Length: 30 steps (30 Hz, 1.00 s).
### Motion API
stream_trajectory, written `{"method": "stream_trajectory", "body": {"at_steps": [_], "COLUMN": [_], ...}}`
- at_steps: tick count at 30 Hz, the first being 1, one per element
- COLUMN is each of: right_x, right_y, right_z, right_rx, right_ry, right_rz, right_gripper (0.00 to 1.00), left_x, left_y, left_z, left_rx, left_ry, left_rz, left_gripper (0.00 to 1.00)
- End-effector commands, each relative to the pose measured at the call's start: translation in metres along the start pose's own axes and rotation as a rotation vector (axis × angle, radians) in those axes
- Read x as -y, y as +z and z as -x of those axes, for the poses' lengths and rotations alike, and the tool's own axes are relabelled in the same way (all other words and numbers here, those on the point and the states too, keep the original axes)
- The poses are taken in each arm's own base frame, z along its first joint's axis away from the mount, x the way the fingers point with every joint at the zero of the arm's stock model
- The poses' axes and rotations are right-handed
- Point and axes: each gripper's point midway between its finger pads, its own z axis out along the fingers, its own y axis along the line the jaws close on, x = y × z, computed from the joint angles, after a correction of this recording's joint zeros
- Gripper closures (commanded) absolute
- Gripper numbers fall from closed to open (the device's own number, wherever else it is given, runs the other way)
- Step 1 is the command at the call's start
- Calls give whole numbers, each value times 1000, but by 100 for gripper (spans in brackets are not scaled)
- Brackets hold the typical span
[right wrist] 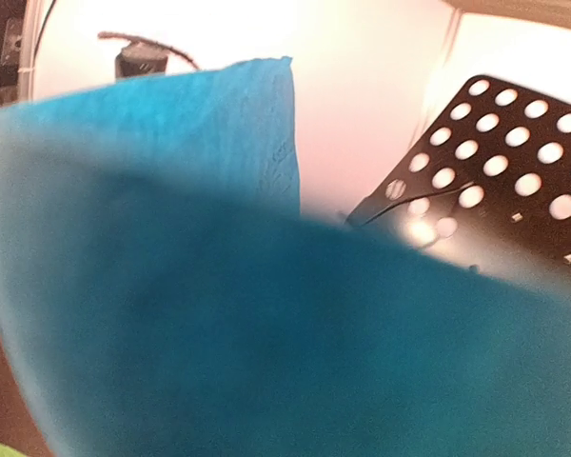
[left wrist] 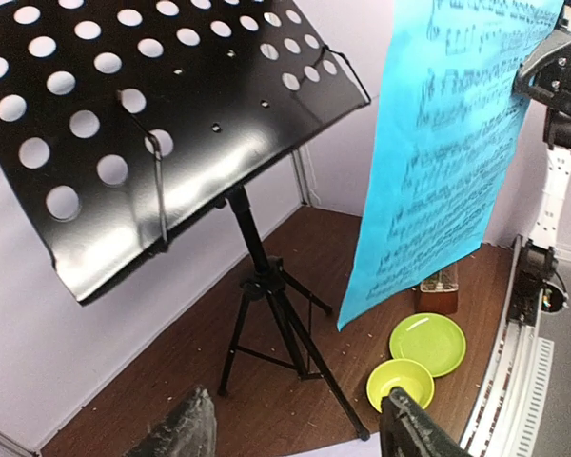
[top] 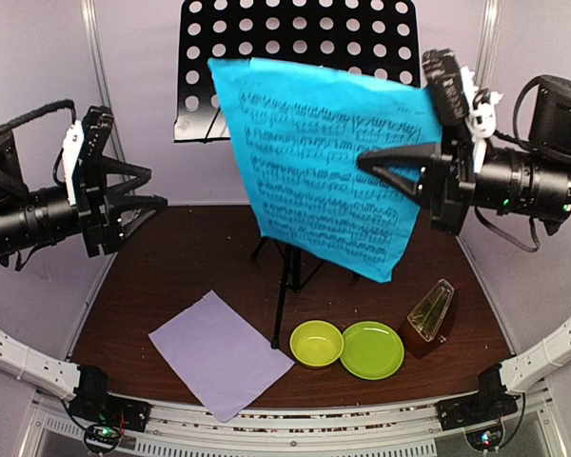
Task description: Set up the instrument practice props
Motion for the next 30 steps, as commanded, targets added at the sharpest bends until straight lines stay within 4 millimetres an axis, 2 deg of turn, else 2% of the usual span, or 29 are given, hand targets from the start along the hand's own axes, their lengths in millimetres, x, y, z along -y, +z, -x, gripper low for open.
{"method": "stream_trajectory", "body": {"at_steps": [1, 5, 9, 14, 22, 30], "right_x": [52, 78, 95, 116, 150, 186], "right_y": [-26, -39, -44, -40, -25, -3], "right_z": [53, 82, 102, 120, 124, 106], "right_rx": [177, 296, 373, 418, 430, 387], "right_ry": [-13, 10, 21, 12, -3, -14], "right_rz": [-217, -314, -341, -365, -424, -501], "right_gripper": [100, 100, 100, 100, 100, 100], "left_x": [-31, -49, -65, -73, -81, -93], "left_y": [-2, -7, -9, 4, 40, 81], "left_z": [41, 64, 82, 99, 122, 130], "left_rx": [117, 172, 218, 214, 195, 143], "left_ry": [-36, -57, -92, -117, -128, -92], "left_rz": [170, 264, 327, 327, 285, 338], "left_gripper": [39, 40, 41, 44, 46, 49]}}
